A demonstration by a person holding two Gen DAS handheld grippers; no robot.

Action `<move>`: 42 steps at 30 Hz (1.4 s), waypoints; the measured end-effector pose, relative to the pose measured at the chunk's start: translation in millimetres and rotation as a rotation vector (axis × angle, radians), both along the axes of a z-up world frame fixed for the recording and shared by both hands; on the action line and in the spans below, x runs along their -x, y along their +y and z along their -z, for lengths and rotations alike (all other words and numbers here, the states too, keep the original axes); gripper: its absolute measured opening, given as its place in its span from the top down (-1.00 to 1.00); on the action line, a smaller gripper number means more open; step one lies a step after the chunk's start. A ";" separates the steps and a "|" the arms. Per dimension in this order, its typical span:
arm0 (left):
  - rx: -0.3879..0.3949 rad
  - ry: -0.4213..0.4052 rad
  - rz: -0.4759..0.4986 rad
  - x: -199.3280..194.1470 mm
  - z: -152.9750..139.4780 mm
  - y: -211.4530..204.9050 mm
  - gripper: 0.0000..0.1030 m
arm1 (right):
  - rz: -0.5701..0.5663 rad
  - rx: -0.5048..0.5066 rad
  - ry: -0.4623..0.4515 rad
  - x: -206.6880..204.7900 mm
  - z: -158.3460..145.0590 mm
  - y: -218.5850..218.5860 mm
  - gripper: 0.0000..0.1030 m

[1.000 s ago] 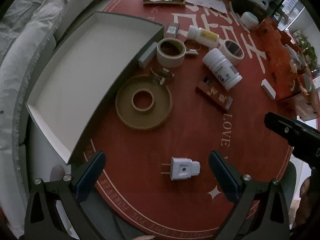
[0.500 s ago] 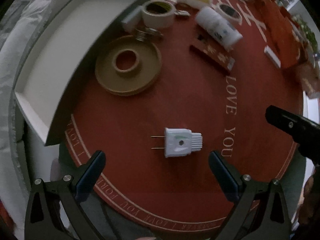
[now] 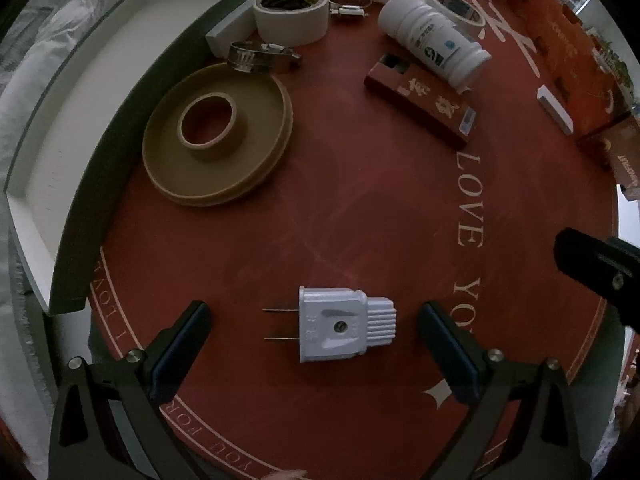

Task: Organize rigid objects
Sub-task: 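Move left gripper to the white plug while right gripper approaches the white pill bottle, then close left gripper on the white plug while right gripper grasps the white pill bottle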

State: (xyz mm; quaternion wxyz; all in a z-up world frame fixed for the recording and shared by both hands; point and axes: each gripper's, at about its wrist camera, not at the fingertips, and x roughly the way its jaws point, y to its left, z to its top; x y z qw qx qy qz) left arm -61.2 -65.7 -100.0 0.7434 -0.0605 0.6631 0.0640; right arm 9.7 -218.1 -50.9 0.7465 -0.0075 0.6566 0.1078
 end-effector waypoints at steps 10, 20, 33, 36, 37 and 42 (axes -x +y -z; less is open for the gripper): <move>-0.001 -0.010 -0.032 2.3 -2.1 2.2 -1.00 | -0.051 -0.049 -0.054 -46.9 -8.8 34.2 -1.00; -0.003 -0.010 -0.035 -2.4 -1.7 -6.2 -0.99 | -0.132 -0.004 -0.052 -107.2 14.9 86.8 -1.00; -0.003 -0.046 0.098 10.9 -19.6 -37.7 -0.17 | -0.110 0.033 -0.047 -110.1 12.6 86.8 0.14; 0.027 -0.044 0.068 13.4 -21.1 -31.0 -0.17 | -0.093 -0.015 -0.072 -95.0 -4.5 68.4 0.18; 0.030 -0.046 0.055 14.4 -22.2 -28.1 -0.17 | -0.089 -0.030 -0.086 -88.4 -11.5 62.4 0.18; 0.014 -0.109 0.006 20.7 -42.4 -17.0 -0.17 | -0.069 -0.073 -0.131 -51.8 -35.9 36.9 0.18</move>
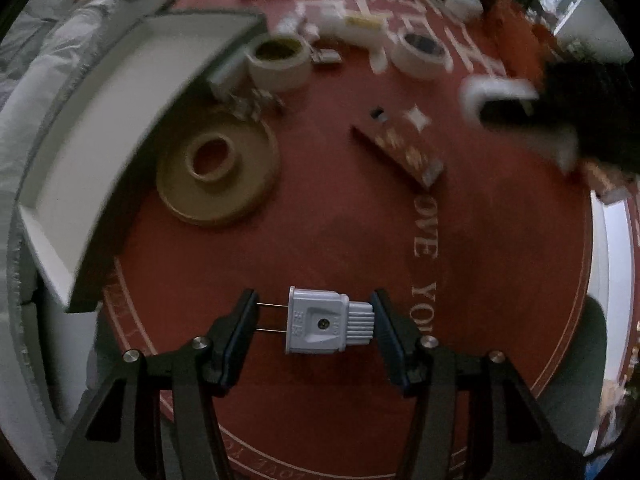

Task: Organize rigid objects
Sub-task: 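Close left gripper on the white plug while right gripper grasps the white pill bottle, then carry the plug in left gripper while right gripper carries the bottle to the white tray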

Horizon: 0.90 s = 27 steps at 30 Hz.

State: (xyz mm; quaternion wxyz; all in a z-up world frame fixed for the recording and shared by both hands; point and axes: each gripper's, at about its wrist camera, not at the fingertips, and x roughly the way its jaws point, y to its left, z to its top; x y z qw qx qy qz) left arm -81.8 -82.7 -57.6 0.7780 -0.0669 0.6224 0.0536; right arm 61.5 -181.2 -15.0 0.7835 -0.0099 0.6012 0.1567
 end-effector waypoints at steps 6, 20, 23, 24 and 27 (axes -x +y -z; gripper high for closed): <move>-0.030 -0.085 -0.034 -3.2 -30.2 8.7 -0.17 | 0.016 -0.041 0.005 34.1 -13.7 -11.7 0.19; -0.039 -0.303 -0.136 -30.8 -142.5 79.8 -0.17 | -0.062 -0.122 -0.143 40.3 -109.7 29.3 0.18; -0.039 -0.337 -0.194 -36.3 -158.3 111.0 -0.17 | -0.108 -0.113 -0.209 32.1 -137.6 54.5 0.18; -0.045 -0.345 -0.218 -36.9 -161.3 121.5 -0.17 | -0.124 -0.104 -0.236 28.2 -145.7 64.6 0.18; -0.051 -0.352 -0.302 -39.9 -165.1 157.4 -0.17 | -0.159 -0.110 -0.264 11.9 -161.2 93.1 0.18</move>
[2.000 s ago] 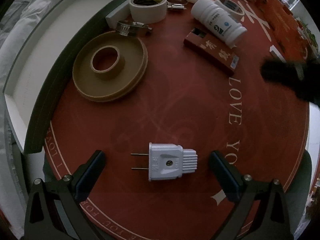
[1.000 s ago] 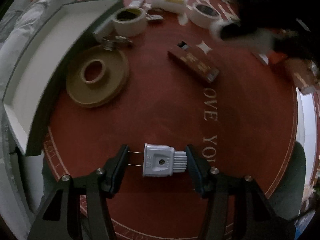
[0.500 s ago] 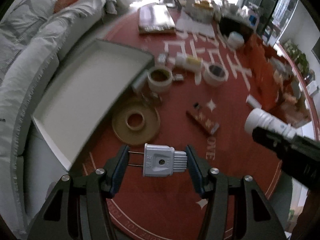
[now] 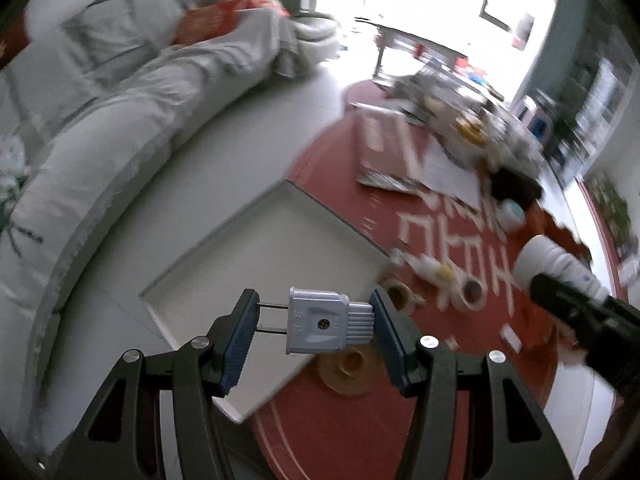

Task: Organize rigid objects
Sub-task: 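Carry the plug in left gripper while right gripper carries the bottle to the white tray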

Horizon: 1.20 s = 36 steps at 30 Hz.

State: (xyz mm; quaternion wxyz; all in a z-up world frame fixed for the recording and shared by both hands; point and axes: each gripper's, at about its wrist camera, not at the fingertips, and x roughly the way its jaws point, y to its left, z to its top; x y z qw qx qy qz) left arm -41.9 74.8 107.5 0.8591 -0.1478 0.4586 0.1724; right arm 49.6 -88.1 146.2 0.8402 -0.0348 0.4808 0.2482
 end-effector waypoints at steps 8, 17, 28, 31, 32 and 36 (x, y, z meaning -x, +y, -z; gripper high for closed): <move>-0.050 0.045 -0.158 -11.4 26.2 68.1 -0.17 | -0.087 -0.005 0.010 -35.7 7.2 81.3 0.18; 0.014 0.174 -0.199 -20.3 95.7 98.3 -0.17 | -0.126 0.084 0.148 -47.4 83.5 131.4 0.18; 0.042 0.228 -0.187 -27.8 127.8 101.0 -0.17 | -0.118 0.159 0.212 -56.5 124.5 139.0 0.18; 0.049 0.239 -0.191 -30.0 133.0 102.4 -0.17 | -0.119 0.159 0.225 -57.7 129.7 141.0 0.18; 0.053 0.240 -0.193 -31.0 134.3 103.7 -0.17 | -0.119 0.161 0.229 -58.3 131.6 141.8 0.18; 0.056 0.249 -0.199 -32.9 138.0 107.8 -0.17 | -0.127 0.169 0.238 -60.0 138.1 146.3 0.18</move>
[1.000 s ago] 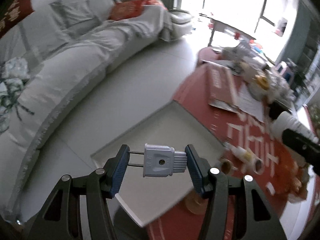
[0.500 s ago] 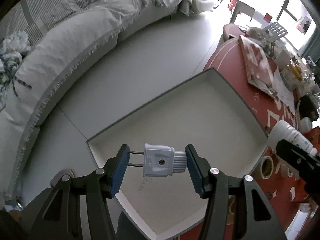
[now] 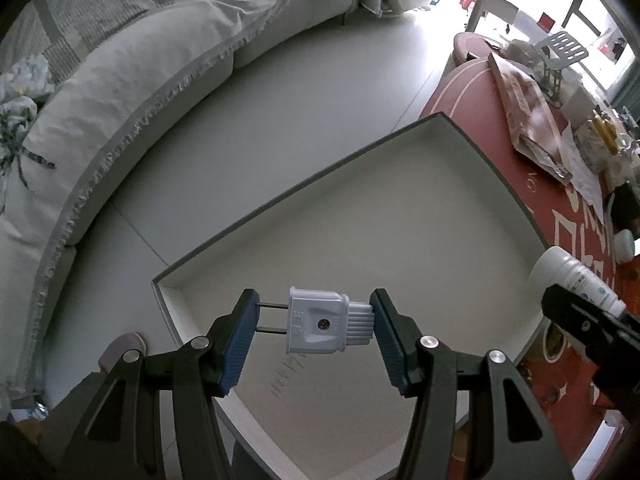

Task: Organize rigid objects
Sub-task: 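Carry the plug in left gripper while right gripper carries the bottle to the white tray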

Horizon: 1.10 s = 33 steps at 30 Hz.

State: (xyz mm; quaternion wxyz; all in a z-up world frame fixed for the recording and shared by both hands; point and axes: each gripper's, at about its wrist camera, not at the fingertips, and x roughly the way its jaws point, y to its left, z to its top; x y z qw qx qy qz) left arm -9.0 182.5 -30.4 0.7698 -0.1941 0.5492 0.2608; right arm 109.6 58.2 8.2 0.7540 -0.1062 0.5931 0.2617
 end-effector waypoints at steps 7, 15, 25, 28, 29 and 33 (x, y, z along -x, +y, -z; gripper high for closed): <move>0.000 0.007 0.003 -0.8 3.8 -2.7 -0.17 | -0.004 0.010 0.015 1.9 9.3 2.5 0.18; 0.009 0.017 0.007 1.2 9.2 -4.7 -0.17 | -0.008 0.029 0.019 4.9 14.8 2.6 0.18; 0.019 0.031 -0.008 2.6 18.1 0.9 -0.17 | -0.017 0.062 0.015 7.2 24.0 9.7 0.18; 0.018 0.035 -0.009 2.0 19.3 0.7 -0.17 | -0.016 0.067 0.014 6.2 26.1 12.5 0.18; 0.018 0.035 -0.010 1.3 19.7 1.0 -0.17 | -0.018 0.069 0.012 5.8 26.7 13.7 0.18; 0.020 0.040 -0.011 1.0 22.3 2.3 -0.17 | -0.023 0.075 0.006 5.4 28.2 17.8 0.18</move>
